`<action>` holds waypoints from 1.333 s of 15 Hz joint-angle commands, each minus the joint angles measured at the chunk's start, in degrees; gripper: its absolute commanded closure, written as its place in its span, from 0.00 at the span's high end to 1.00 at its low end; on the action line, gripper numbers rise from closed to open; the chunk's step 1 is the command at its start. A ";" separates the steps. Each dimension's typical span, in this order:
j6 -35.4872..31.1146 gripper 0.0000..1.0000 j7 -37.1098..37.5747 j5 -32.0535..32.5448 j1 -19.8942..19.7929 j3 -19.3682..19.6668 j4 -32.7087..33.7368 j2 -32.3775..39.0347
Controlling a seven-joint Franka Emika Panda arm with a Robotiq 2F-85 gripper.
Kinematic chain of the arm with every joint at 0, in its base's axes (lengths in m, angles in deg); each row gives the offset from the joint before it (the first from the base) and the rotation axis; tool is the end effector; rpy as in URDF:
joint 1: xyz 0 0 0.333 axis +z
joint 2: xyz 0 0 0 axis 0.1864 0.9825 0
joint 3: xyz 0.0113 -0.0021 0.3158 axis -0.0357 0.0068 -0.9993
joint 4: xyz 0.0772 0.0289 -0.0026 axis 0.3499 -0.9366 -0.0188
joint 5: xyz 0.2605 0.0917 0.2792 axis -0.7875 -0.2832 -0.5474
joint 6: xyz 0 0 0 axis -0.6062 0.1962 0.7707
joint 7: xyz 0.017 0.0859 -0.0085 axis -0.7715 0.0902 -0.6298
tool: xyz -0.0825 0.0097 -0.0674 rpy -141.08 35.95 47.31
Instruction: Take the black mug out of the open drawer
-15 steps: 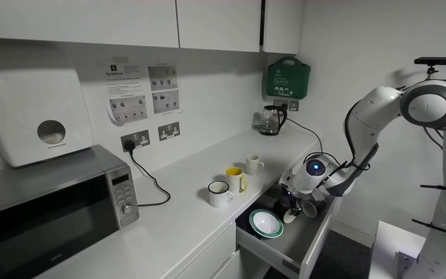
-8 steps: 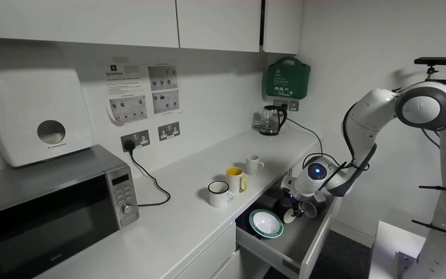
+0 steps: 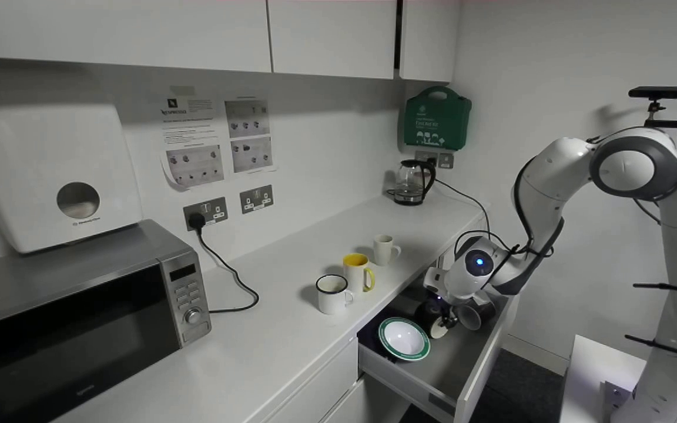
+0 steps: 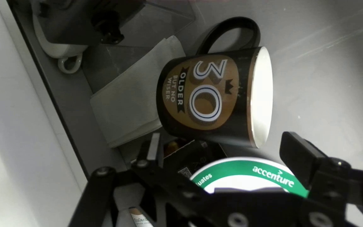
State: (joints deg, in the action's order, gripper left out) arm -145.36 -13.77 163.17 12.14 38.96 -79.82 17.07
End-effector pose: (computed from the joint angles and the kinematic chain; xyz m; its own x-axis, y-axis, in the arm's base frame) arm 0.4746 0.0067 0.1797 0.4971 0.8660 -0.0548 0.7553 -0.4007 0.5186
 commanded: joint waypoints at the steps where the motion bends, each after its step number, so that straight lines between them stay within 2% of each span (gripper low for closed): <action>1: -1.88 1.00 4.30 5.56 -0.82 0.11 2.71 2.33; 10: -1.36 1.00 10.31 14.06 -1.79 -0.01 4.99 5.33; 20: -0.33 1.00 15.39 17.99 -3.26 -0.75 7.43 5.92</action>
State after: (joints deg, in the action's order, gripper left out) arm -145.36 -2.36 177.53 9.94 38.96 -74.24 22.70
